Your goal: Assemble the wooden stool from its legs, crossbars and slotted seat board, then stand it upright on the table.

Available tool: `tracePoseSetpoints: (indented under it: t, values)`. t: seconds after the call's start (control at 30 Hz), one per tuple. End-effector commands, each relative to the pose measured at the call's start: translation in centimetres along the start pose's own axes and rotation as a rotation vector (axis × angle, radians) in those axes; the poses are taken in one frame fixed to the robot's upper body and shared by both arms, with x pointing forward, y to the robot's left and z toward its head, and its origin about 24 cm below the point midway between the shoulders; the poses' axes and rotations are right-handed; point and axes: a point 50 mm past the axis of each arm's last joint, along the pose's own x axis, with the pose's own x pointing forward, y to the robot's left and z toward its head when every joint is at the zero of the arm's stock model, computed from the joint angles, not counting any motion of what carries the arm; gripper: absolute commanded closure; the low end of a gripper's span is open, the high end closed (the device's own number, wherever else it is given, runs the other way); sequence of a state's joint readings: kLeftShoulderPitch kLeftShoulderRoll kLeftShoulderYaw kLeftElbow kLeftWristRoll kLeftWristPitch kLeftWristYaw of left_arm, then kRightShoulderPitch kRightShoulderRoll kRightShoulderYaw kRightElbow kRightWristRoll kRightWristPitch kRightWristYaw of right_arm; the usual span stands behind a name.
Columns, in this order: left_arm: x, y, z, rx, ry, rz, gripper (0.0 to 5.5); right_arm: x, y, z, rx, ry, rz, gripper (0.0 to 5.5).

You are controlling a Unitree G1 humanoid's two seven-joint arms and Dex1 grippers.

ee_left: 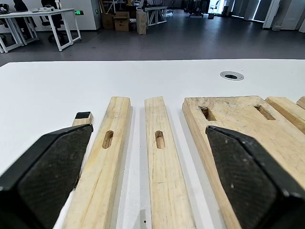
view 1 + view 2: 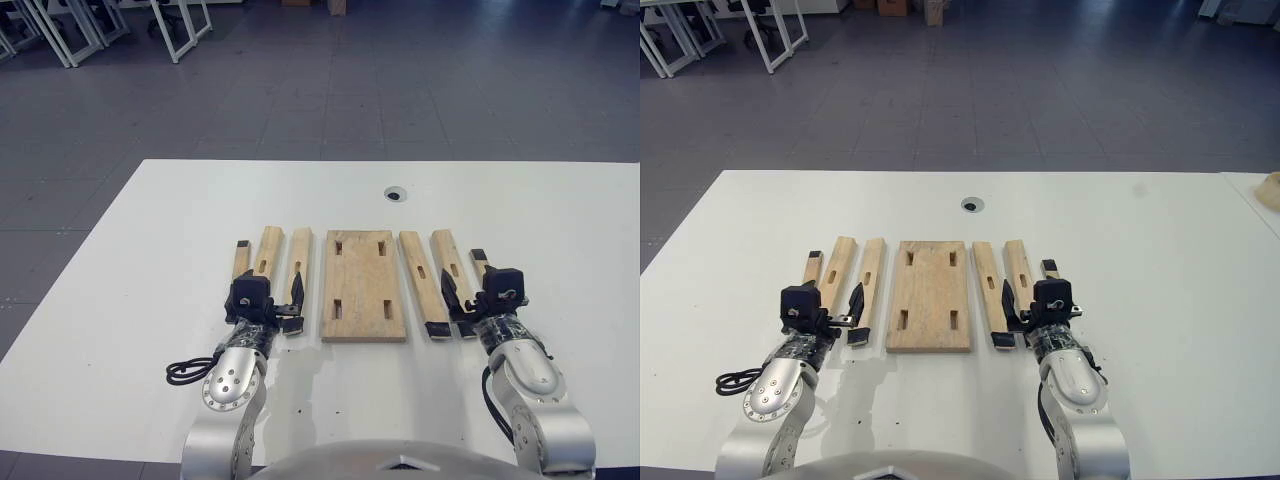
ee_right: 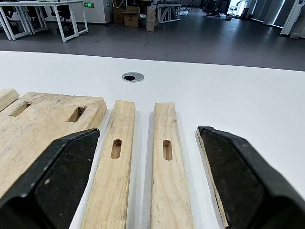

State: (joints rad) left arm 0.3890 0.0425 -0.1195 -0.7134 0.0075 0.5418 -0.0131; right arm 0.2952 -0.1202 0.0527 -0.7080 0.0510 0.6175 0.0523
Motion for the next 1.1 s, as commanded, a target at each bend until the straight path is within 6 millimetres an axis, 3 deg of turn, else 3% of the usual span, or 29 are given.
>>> tracePoseSetpoints:
  t: [0.03,0.83,1.1]
  values:
    - [0.1,-0.1,0.2,0.004,-0.002,0.007,1.1,0.1,-0.1,0.0,-0.009,0.013,0.001,1.59]
    - [1.0,0.4,0.5,0.011,-0.025,0.013,1.1,1.0,-0.2,0.1,0.004,-0.003,-0.014,1.59]
    - [1.1,0.3,0.8,0.003,-0.032,0.023,1.1,1.2,-1.4,0.4,0.017,0.001,-0.043,1.59]
